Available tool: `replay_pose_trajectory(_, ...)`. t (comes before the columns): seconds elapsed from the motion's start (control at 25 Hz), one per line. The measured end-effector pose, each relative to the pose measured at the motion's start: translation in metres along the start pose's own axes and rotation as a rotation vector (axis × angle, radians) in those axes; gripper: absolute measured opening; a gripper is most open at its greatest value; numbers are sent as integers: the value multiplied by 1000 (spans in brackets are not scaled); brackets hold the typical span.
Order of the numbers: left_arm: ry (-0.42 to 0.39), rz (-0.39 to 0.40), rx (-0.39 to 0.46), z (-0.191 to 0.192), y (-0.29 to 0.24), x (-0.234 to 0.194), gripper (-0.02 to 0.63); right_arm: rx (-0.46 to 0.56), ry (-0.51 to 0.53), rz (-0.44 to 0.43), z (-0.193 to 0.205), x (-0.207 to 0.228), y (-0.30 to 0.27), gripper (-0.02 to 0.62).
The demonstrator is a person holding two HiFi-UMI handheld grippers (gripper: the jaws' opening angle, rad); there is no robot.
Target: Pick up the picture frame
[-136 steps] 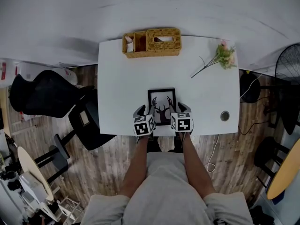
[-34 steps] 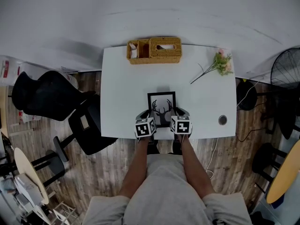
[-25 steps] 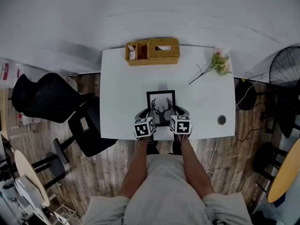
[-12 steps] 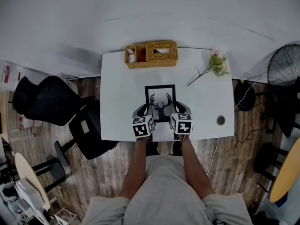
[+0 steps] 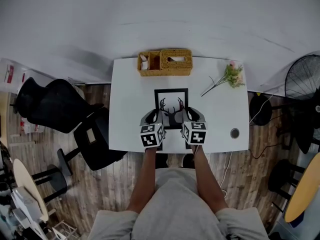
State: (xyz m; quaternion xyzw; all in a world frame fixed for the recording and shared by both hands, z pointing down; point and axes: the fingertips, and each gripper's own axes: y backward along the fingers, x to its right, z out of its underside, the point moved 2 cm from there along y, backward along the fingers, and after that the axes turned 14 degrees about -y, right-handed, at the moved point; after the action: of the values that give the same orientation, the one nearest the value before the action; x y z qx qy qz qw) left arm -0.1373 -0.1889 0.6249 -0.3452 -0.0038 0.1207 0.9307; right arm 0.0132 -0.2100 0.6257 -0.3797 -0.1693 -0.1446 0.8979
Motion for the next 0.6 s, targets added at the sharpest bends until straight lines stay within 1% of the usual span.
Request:
replay_pose_trajectory(0.24,-7,-26,46,-21,11,-11,87,43,31,-28,-22,-19,1,74)
replay_pose_trajectory(0.6,-42,-55,114,-59,25,-23,87,107,61,-75,-57,-42,6,74)
